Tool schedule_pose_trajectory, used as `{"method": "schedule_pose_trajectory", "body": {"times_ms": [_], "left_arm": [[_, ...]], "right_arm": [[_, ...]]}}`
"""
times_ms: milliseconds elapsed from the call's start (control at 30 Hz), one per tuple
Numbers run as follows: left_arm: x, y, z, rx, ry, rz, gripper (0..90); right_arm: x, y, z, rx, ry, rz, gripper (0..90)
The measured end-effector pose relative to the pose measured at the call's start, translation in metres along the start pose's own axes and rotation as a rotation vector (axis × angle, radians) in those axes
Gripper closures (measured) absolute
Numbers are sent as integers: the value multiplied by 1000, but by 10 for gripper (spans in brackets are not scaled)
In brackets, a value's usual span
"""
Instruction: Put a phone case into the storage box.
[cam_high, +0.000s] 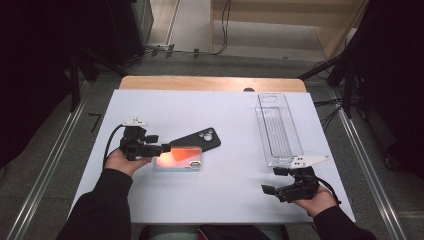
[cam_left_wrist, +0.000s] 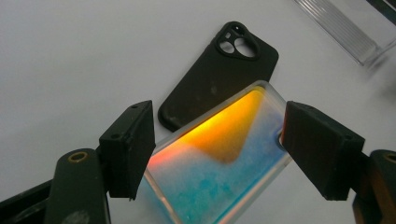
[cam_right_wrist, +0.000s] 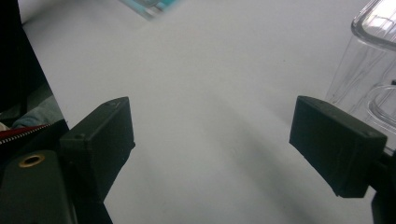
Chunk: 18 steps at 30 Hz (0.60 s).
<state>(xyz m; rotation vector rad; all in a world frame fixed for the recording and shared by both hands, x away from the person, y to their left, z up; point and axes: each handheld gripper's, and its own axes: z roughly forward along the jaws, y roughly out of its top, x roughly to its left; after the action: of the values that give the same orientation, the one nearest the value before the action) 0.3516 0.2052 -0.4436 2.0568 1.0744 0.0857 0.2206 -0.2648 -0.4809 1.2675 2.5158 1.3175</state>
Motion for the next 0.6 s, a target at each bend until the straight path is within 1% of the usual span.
{"method": "schedule_pose_trajectory", "body": {"times_ms": [33, 67, 100, 133, 167, 200, 233, 267, 300, 333, 367, 400, 433, 467, 500, 567, 600], "left_arm": [[3, 3, 3, -6, 6, -12, 268], [3, 3, 3, -6, 6, -12, 270], [7, 5, 5, -2, 9, -31, 294], [8, 7, 7, 3, 27, -20, 323], [8, 7, 7, 3, 27, -20, 377], [8, 7, 8, -2, 44, -11, 377], [8, 7, 8, -9, 71, 5, 559], [8, 7, 9, -9, 93, 12, 559], [9, 6, 12, 10, 101, 3, 734], [9, 6, 13, 21, 108, 1, 799], [11, 6, 15, 27, 111, -1, 900], [11, 6, 15, 27, 111, -1, 900], [12, 7, 18, 39, 107, -18, 900], [13, 8, 20, 41, 110, -20, 900], [17, 8, 26, 51, 98, -40, 900], [19, 7, 28, 60, 104, -40, 900], [23, 5, 33, 77, 119, -42, 900]], "right_arm": [[0, 0, 0, 0, 1, 0, 122], [0, 0, 0, 0, 1, 0, 122], [0, 0, 0, 0, 1, 0, 121], [0, 0, 0, -1, 1, 1, 121], [0, 0, 0, 0, 0, 1, 122], [0, 0, 0, 0, 0, 1, 122], [0, 0, 0, 1, 0, 1, 121], [0, 0, 0, 1, 0, 1, 121], [0, 0, 0, 2, -1, -4, 122], [0, 0, 0, 3, -2, -5, 122], [0, 0, 0, 3, -1, -3, 122], [0, 0, 0, 3, -1, -3, 122], [0, 0, 0, 4, -1, 0, 122], [0, 0, 0, 4, -1, 2, 122], [0, 0, 0, 4, -1, 1, 121], [0, 0, 0, 4, 0, 1, 122], [0, 0, 0, 4, 0, 0, 122]]}}
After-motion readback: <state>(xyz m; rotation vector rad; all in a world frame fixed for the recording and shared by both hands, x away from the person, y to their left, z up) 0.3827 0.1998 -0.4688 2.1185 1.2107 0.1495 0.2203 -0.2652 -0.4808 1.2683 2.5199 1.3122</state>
